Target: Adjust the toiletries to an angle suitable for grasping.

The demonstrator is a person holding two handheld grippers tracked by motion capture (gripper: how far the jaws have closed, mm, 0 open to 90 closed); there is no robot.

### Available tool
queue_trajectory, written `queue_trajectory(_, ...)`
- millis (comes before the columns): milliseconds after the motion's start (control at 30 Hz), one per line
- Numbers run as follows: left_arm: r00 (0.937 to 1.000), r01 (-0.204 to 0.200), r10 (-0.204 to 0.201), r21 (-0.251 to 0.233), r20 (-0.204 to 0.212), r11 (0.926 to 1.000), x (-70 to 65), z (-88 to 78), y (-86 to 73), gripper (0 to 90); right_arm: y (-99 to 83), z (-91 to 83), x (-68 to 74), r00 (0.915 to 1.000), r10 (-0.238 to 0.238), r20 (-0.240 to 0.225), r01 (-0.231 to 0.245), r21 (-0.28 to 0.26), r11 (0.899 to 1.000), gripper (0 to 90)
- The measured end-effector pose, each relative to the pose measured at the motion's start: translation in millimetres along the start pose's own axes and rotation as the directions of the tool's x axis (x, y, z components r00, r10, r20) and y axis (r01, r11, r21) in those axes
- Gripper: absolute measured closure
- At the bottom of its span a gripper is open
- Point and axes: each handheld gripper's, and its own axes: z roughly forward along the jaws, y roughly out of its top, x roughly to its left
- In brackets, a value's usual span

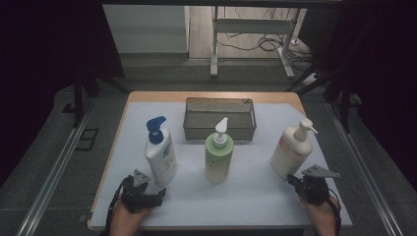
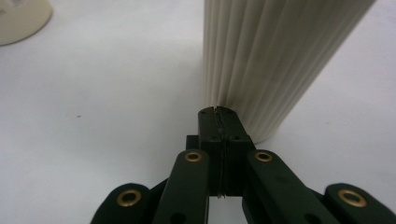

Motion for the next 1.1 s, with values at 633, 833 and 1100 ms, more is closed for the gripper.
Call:
queue_trajectory(633, 1.0000, 0.000, 0.000, -0.001, 0.000, 1.0000, 0.0, -0.1, -0.2, 10.8, -1.2, -14.6, 4.8, 1.0000, 0.005, 0.007, -0.005, -0.013, 1.000, 64.3)
queue_trajectory(833, 1.0000, -0.001, 0.001, -0.002, -0.001, 1.0000, 0.0, -0.1, -0.4, 10.8, 0.9, -20.9, 5.1, 0.9999, 0.010, 0.013, -0.010, -0.014, 1.000, 55.3)
queue_trajectory(1100, 1.0000, 0.000, 0.000, -0.003, 0.000, 1.0000, 0.0, -0.1, -0.4, 10.8, 4.4, -32.9, 0.2, 0.9991, 0.033, 0.028, -0.032, -0.028, 0.999, 45.3)
